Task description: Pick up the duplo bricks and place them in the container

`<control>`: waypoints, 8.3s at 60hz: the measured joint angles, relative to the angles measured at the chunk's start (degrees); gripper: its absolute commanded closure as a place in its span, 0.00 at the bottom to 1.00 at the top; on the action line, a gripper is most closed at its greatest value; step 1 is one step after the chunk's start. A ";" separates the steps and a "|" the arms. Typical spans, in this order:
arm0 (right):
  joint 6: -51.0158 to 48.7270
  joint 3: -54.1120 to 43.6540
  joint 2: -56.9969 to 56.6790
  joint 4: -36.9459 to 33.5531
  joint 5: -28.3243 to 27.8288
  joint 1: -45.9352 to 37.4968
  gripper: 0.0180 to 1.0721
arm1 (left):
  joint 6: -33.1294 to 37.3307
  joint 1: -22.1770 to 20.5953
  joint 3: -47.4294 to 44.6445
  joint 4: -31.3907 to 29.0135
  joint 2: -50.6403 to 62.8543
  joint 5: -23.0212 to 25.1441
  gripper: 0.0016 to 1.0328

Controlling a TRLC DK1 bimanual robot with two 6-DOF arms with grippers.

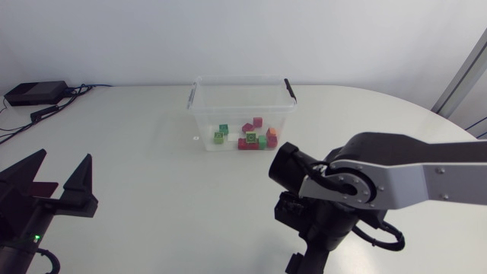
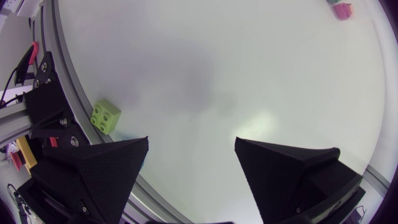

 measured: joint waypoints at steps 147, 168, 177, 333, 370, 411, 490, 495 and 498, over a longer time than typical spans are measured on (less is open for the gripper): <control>15.39 39.06 16.41 10.21 11.45 -12.61 0.64 | -6.43 -1.16 -0.20 -12.48 -6.19 0.92 0.04; 15.21 45.68 21.33 29.73 14.84 -13.97 0.64 | -6.43 -1.16 -0.20 -12.50 -6.19 0.92 0.04; 15.15 50.53 27.91 34.29 14.86 -15.74 0.45 | -6.43 -1.16 -0.20 -12.48 -6.19 0.92 0.04; 5.38 3.17 5.57 0.13 -6.62 16.35 0.07 | -6.43 -1.16 -0.20 -12.50 -6.19 0.92 0.04; 9.51 6.34 16.44 1.70 -4.96 20.13 0.32 | -6.43 -1.16 -0.20 -12.50 -6.19 0.92 0.04; 9.14 15.74 8.87 -0.66 9.68 7.04 0.95 | -6.43 -1.16 -0.20 -12.50 -6.19 0.92 0.04; 5.57 18.80 4.31 55.98 12.61 -28.72 0.05 | -6.43 -1.16 -0.20 -12.50 -6.19 0.92 0.04; 4.35 12.20 0.22 59.39 11.61 -32.59 0.05 | -6.43 -1.16 -0.20 -12.50 -6.19 0.92 0.04; 3.23 7.89 -2.23 62.18 10.40 -35.34 0.05 | -6.43 -1.16 -0.20 -12.50 -6.19 0.92 0.04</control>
